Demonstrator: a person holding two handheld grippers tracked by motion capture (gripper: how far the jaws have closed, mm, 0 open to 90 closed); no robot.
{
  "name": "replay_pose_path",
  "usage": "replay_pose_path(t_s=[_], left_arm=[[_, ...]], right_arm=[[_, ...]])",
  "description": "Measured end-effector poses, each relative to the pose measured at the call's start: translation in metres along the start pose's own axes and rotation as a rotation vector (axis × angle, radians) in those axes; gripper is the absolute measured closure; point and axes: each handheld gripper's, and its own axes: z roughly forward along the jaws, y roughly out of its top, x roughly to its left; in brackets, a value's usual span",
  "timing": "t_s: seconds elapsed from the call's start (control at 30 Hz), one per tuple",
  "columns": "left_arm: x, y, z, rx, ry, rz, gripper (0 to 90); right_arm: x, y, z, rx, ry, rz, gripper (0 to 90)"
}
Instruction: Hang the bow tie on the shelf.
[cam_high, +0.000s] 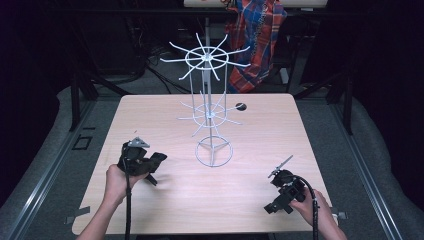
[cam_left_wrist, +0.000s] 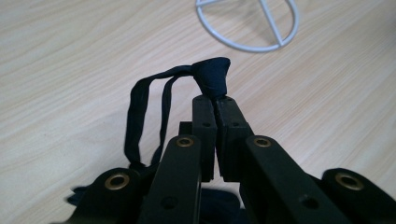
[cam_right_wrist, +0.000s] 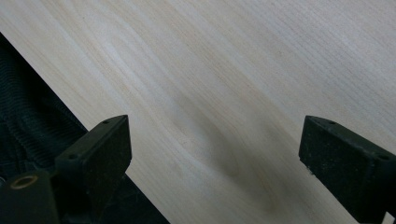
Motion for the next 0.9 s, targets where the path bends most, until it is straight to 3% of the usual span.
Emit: replay_pose_path(t_s=[0.3,0.57,0.9], left_arm=[[-0.004,0.005,-0.011,-0.034,-0.030,0.024,88.0],[-0.003,0.009,-0.016,-0.047,-0.038,0.020,88.1],[0.002,0.016,-0.028,-0.097,-0.037,0.003,88.1]], right_arm=[[0.001,0.000,0.000,-0.005,-0.003,0.000,8.9],[0.000,0.000,0.000,0.004,-0.003,0.001,8.9],[0.000,0.000,0.000,0.000,-0.004,0.005,8.9]])
